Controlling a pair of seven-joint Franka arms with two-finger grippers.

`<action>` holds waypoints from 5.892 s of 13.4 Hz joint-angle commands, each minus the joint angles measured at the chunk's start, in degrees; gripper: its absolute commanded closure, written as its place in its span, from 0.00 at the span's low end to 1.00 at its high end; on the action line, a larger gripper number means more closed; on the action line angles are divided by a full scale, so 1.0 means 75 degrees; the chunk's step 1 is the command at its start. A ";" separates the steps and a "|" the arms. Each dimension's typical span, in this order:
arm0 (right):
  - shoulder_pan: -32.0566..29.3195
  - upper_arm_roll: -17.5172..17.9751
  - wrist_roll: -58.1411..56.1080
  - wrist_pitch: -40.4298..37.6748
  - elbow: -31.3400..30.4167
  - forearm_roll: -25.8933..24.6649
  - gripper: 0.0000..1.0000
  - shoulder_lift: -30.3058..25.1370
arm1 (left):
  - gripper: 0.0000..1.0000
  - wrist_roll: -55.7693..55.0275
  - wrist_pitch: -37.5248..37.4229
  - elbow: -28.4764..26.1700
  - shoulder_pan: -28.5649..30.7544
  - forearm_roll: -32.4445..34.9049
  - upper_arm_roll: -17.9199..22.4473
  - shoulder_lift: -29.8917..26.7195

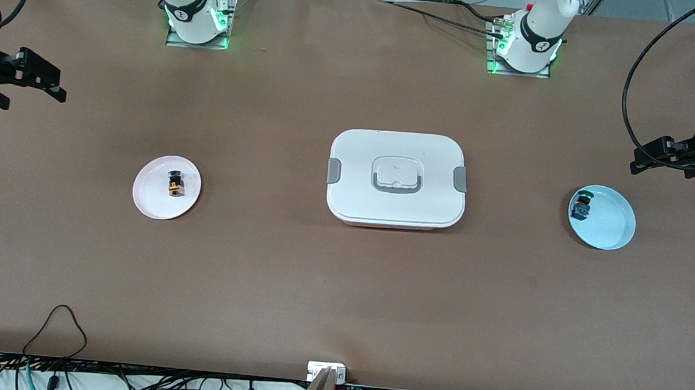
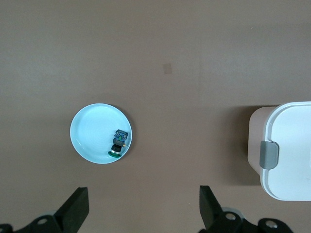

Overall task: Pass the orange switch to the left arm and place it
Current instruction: 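Move the right gripper over the white dish toward the orange switch, then lower the right gripper and grasp the orange switch in the dish, then lift the orange switch with the right gripper while the left gripper rises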

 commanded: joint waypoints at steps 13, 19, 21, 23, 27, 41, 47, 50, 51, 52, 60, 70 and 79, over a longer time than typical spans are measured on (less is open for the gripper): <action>0.0094 -0.0077 -0.8000 0.1417 -0.1290 0.0014 0.00 0.0920 | 0.00 0.0077 -0.0106 0.0185 0.0129 -0.0112 0.0041 0.0078; 0.0140 -0.0054 -0.8939 0.2961 -0.2823 -0.0033 0.00 0.0849 | 0.00 0.0077 -0.0094 0.0185 0.0129 -0.0112 0.0041 0.0078; 0.0268 -0.0042 -0.9454 0.3921 -0.3526 -0.0033 0.00 0.0861 | 0.00 0.0077 -0.0106 0.0173 0.0129 -0.0112 0.0041 0.0078; 0.0363 -0.0042 -0.9760 0.4649 -0.4020 -0.0045 0.00 0.0943 | 0.00 0.0077 -0.0106 0.0185 0.0129 -0.0112 0.0041 0.0078; 0.0468 -0.0031 -1.0976 0.5389 -0.4069 -0.0151 0.00 0.1726 | 0.00 0.0112 -0.0106 0.0185 0.0118 -0.0100 -0.0006 0.0067; 0.0926 -0.0031 -1.2210 0.7932 -0.5192 -0.1030 0.00 0.2361 | 0.00 0.0101 -0.0152 0.0243 0.0012 -0.0510 -0.0053 0.0067; 0.0703 -0.0031 -1.2269 0.8321 -0.5498 -0.1018 0.00 0.2373 | 0.00 0.0159 -0.0340 0.0232 0.0024 -0.0510 -0.0041 0.0113; 0.0691 -0.0031 -1.2269 0.8344 -0.5522 -0.1018 0.00 0.2420 | 0.00 0.0136 -0.0340 0.0220 0.0024 -0.0510 -0.0041 0.0114; 0.0680 -0.0031 -1.2269 0.8344 -0.5522 -0.1018 0.00 0.2420 | 0.00 0.0124 -0.0340 0.0220 0.0024 -0.0510 -0.0041 0.0114; 0.0680 -0.0031 -1.2269 0.8356 -0.5522 -0.1018 0.00 0.2432 | 0.00 0.0112 -0.0352 0.0208 0.0035 -0.0510 -0.0041 0.0114; 0.0656 -0.0007 -1.2246 0.8812 -0.5534 -0.0983 0.00 0.2818 | 0.00 0.0077 -0.0574 0.0220 0.0036 -0.0510 -0.0041 0.0114; 0.0703 -0.0007 -1.2269 0.8639 -0.5452 -0.0983 0.95 0.2608 | 0.00 -0.0051 -0.0679 0.0161 0.0013 -0.0522 -0.0053 0.0114; 0.0691 -0.0030 -1.0634 0.3747 -0.3863 -0.0842 1.00 0.0277 | 0.00 0.0030 -0.0832 0.0255 -0.0175 -0.0662 -0.0240 0.0113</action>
